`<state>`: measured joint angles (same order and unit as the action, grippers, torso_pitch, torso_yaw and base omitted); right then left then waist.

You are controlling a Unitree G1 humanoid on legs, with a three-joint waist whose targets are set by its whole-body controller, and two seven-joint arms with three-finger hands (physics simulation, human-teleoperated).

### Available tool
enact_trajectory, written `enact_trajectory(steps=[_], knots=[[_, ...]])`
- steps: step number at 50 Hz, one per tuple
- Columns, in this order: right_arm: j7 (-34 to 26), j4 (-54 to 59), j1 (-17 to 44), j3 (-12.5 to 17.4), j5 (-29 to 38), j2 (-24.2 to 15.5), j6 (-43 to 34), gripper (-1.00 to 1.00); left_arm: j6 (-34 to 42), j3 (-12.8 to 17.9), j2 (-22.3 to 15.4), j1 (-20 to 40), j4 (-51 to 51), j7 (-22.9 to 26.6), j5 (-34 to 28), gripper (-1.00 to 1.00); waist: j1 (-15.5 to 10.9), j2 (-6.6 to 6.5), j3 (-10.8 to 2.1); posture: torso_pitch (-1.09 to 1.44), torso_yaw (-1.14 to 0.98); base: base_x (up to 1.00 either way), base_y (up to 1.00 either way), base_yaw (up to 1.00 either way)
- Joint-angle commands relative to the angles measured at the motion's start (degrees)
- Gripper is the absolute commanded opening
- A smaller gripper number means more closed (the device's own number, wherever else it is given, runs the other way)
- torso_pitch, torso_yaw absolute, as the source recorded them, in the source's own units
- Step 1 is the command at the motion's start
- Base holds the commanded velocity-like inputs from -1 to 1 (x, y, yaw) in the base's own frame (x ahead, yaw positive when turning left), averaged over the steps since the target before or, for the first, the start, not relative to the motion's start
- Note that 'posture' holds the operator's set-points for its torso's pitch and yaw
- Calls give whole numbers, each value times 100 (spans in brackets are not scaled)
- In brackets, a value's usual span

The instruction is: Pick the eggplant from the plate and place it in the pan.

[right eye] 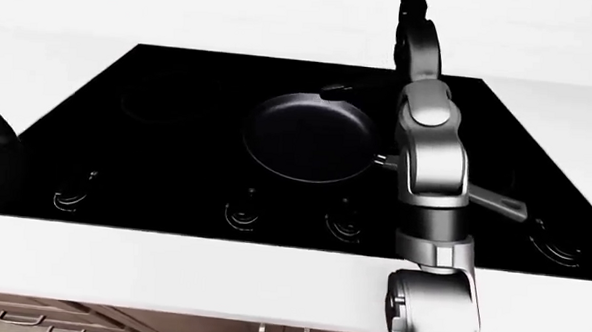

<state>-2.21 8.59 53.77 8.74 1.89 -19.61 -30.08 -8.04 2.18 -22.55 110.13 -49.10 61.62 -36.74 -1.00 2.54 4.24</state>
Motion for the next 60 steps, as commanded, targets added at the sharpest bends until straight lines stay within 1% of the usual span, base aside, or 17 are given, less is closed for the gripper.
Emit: enact_trajectory(steps=[1, 9, 23, 24, 28, 29, 30, 32, 33, 35, 36, 38, 43, 44, 45, 52, 60], knots=[[15, -186, 198, 60, 10, -85, 151, 100, 186, 23, 113, 145, 286, -171, 81, -100, -3, 8, -187, 0, 0, 0, 0, 0], [6, -230, 121, 105, -14, -144, 171, 100, 540, -105, 572, -103, 820, -166, 113, -100, -12, 49, -186, 0, 0, 0, 0, 0], [29, -221, 130, 96, -21, -151, 194, 100, 473, -90, 507, 95, 594, -199, 158, -100, -23, 72, -161, 0, 0, 0, 0, 0], [23, -227, 139, 95, -20, -159, 184, 100, 469, -94, 503, 111, 584, -196, 156, -100, -24, 38, -267, 0, 0, 0, -20, 0], [32, -195, 174, 89, -6, -161, 195, 100, 413, -91, 472, 178, 483, -205, 148, -100, 12, -299, -265, 0, 0, 0, -26, 0], [27, -217, 178, 90, -8, -163, 162, 100, 393, -92, 468, 179, 464, -210, 149, -100, 20, -340, -298, 0, 0, 0, -27, 0], [23, -250, 180, 81, -3, -164, 131, 100, 387, -87, 461, 201, 428, -218, 150, -100, 32, -293, -367, 0, 0, 0, -42, 0], [32, -215, 191, 97, -9, -156, 155, 100, 365, -80, 437, 193, 382, -237, 149, -100, 47, -400, -387, 0, 0, 0, -44, 0], [39, -215, 185, 102, -17, -146, 168, 100, 357, -80, 430, 174, 375, -242, 146, -100, 49, -339, -368, 0, 0, 0, -12, 0], [47, -212, 169, 103, -21, -143, 189, 100, 371, -85, 436, 125, 414, -234, 139, -100, -72, 33, -132, 0, 0, 0, 0, 0], [47, -232, 154, 100, -21, -142, 189, 100, 369, -99, 439, 89, 459, -194, 132, -100, -105, 311, -109, 0, 0, 0, 0, 0], [49, -226, 160, 101, -27, -142, 195, 100, 383, -94, 449, 123, 440, -200, 129, -100, -56, 130, 3, 0, 0, 0, 0, 0], [56, -222, 139, 101, -32, -135, 227, 100, 390, -91, 456, 159, 414, -209, 128, -100, 59, -188, -136, 0, 0, 0, 0, 0], [51, -236, 127, 94, -30, -134, 231, 100, 401, -84, 451, 165, 421, -203, 132, -100, 49, -188, -94, 0, 0, 0, 0, 0], [51, -248, 131, 94, -31, -135, 213, 100, 386, -80, 438, 163, 410, -209, 133, -100, 69, -106, -91, 0, 0, 0, 0, 0], [78, -268, 134, 73, -24, -88, 217, 100, 312, -86, 402, 259, 232, -287, 116, -100, 38, -5, -126, 0, 0, 0, 0, 0], [67, -224, 155, 123, -57, -177, 231, 100, 523, -218, 908, -735, 1218, -310, -27, -100, -4, 51, -173, 0, 0, 0, 0, 0]])
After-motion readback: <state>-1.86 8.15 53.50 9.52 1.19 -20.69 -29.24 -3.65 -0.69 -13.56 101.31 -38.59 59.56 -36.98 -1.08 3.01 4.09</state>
